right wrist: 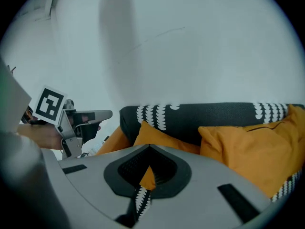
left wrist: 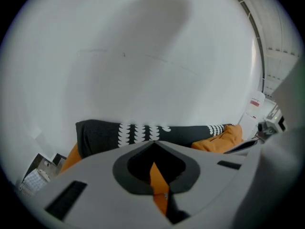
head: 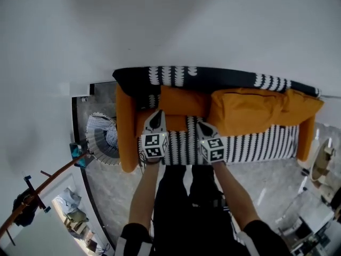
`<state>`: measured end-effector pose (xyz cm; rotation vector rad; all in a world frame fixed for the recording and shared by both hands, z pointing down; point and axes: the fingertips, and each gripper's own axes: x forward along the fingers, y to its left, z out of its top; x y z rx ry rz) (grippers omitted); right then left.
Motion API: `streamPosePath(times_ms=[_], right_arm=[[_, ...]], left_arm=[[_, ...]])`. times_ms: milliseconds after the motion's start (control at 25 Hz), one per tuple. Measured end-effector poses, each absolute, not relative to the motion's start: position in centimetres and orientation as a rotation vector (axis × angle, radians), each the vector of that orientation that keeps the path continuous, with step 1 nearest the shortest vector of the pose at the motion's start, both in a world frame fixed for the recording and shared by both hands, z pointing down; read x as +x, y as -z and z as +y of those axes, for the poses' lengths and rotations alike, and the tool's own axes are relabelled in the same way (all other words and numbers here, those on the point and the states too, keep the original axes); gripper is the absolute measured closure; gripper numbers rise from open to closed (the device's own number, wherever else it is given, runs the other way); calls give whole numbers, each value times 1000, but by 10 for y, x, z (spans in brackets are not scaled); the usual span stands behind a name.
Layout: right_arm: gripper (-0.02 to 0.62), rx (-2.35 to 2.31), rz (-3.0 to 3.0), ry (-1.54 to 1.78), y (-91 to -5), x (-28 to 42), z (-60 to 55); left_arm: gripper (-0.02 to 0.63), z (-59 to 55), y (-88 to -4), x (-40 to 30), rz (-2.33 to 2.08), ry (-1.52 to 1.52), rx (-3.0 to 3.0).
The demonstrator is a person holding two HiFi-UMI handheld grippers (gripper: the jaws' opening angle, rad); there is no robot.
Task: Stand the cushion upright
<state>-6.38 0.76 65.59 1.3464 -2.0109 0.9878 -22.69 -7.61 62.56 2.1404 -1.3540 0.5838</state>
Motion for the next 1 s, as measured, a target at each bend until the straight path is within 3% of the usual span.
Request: streamPosePath(times_ms=[1000], right_arm=[[600, 1558, -2280, -796, -436, -50, 26]], left_arm=[[609, 12, -414, -191, -1461, -347, 2271]])
